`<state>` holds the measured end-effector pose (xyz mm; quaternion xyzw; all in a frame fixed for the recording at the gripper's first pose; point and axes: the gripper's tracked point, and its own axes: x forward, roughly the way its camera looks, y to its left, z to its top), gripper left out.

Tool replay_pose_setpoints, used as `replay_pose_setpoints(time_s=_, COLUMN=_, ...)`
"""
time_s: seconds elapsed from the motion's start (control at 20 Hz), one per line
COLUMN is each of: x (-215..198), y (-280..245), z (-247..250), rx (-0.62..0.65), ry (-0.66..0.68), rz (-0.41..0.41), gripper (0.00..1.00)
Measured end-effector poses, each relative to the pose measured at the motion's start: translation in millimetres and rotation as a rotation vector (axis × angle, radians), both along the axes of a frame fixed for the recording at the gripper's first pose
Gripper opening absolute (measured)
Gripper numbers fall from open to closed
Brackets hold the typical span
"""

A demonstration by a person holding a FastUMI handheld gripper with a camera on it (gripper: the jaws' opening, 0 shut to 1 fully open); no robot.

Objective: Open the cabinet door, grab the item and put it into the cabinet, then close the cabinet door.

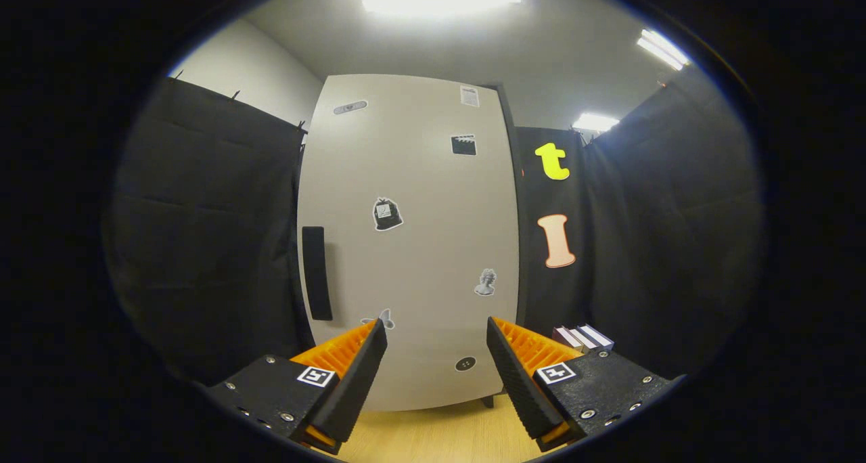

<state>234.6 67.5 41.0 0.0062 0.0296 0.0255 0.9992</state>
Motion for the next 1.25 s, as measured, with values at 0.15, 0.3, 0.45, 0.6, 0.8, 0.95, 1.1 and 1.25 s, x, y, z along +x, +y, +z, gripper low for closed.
replay_pose_setpoints(time_s=0.15, x=-20, y=-11, z=-1, rx=0.003, ry=-0.018, rz=-0.014, gripper=0.93)
replay_pose_setpoints(time_s=0.3, x=-36, y=-21, z=-10, rx=-0.001, ry=-0.04, rz=-0.043, gripper=0.92)
replay_pose_setpoints(time_s=0.45, x=-52, y=-26, z=-23, rx=-0.022, ry=-0.046, rz=-0.072, gripper=0.93)
replay_pose_setpoints(time_s=0.6, x=-64, y=-27, z=-38, rx=-0.03, ry=-0.035, rz=-0.095, gripper=0.93)
replay_pose_setpoints(time_s=0.8, x=-72, y=-24, z=-53, rx=-0.015, ry=-0.017, rz=-0.117, gripper=0.93)
replay_pose_setpoints(time_s=0.95, x=-71, y=-18, z=-61, rx=-0.02, ry=-0.008, rz=-0.117, gripper=0.93)
replay_pose_setpoints(time_s=1.1, x=-71, y=-12, z=-67, rx=-0.032, ry=0.004, rz=-0.113, gripper=0.93)
replay_pose_setpoints(time_s=1.25, x=-69, y=-5, z=-71, rx=-0.043, ry=0.012, rz=-0.102, gripper=0.93)
